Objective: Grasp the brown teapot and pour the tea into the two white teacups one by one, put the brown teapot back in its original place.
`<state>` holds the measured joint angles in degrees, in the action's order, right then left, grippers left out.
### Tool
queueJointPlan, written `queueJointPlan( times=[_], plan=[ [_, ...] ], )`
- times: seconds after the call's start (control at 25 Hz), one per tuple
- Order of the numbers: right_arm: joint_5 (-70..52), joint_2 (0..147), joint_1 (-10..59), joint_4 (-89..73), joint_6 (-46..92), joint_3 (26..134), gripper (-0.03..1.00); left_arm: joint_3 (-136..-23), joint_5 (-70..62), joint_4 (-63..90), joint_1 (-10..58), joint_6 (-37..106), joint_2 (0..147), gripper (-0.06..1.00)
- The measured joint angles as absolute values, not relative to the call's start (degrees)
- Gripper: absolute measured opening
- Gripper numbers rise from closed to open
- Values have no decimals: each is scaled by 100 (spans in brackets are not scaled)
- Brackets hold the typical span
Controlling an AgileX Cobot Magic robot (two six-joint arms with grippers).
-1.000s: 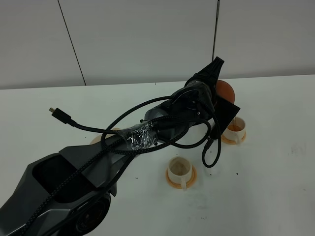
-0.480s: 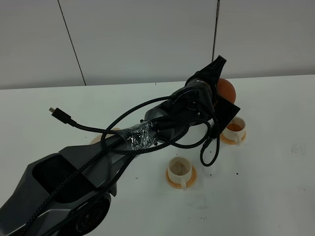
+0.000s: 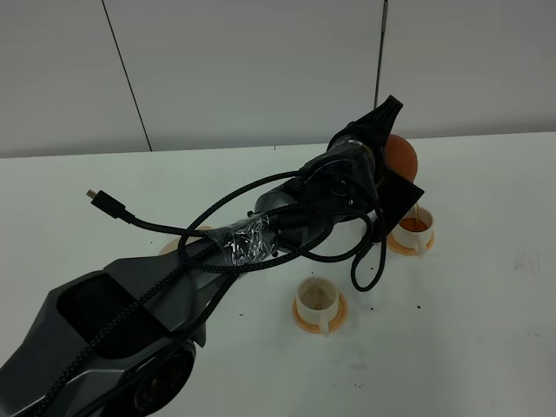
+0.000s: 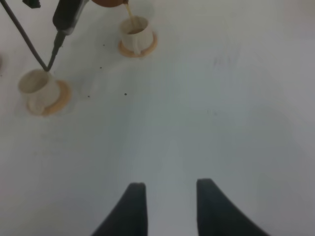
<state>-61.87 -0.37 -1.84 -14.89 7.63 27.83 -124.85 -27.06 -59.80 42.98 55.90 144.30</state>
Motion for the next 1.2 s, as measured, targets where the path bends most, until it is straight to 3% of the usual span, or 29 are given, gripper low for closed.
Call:
queueJointPlan(
  times=[1.2],
  plan=[
    [-6187,-37,-184,-1489,763,2783,24,-12485,-2682,-6040,4298,5679,14430,17]
  ],
)
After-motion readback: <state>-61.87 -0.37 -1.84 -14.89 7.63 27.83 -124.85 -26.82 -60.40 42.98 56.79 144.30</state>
